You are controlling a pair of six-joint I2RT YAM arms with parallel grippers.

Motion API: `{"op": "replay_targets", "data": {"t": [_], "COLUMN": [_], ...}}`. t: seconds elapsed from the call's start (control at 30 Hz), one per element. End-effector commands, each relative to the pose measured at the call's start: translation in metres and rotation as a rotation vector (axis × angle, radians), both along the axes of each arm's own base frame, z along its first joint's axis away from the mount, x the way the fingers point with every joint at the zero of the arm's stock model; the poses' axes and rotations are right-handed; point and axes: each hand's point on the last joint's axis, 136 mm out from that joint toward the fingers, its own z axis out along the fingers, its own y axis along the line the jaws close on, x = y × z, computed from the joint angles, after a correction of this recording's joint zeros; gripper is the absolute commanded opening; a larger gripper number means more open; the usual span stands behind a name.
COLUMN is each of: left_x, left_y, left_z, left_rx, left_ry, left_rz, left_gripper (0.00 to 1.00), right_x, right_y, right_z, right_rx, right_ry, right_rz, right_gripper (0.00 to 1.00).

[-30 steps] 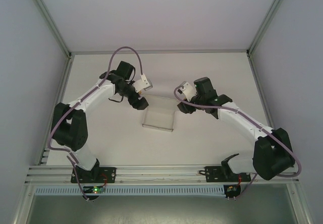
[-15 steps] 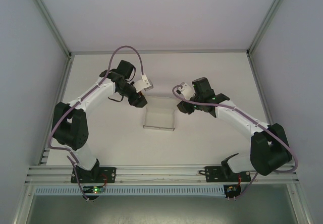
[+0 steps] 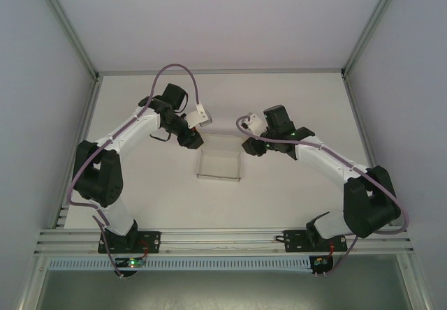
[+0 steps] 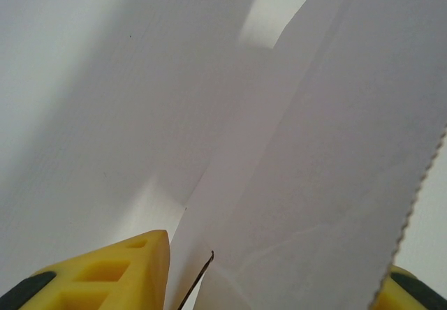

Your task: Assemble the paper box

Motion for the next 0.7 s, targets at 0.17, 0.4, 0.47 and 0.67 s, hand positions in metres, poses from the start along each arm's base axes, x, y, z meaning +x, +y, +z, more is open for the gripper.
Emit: {"op": "replay_targets", "data": {"t": [0.17,0.4,0.47,0.67], "left_x": [0.002,0.028,0.034,0.035], "left_y": [0.005,0.013,0.014,-0.002], "left_z": [-0.001,-0.010,-0.008,0.016], "left_rx": [0.031,0.142,0.141,0.066], "left_ry": [0.017,-0.039,-0.055,-0.125], "left_rz": [0.012,0.229,0.325,0.610], "left_gripper": [0.31,0.11,0.10,0.11], "right_x": [0.004,0.009,0.013,0.025], "right_y": [0.013,0.003,0.000,-0.017], "right_z": [0.015,0.022,0.027,0.038], "right_rx": [0.035,-0.017,-0.016,0.072], "right_ry": [-0.033,-0.097,-0.130,-0.163], "right_rz": [0.045,-0.107,-0.185,-0.529], "right_gripper": [0.14,0.00,0.00,0.00]}}
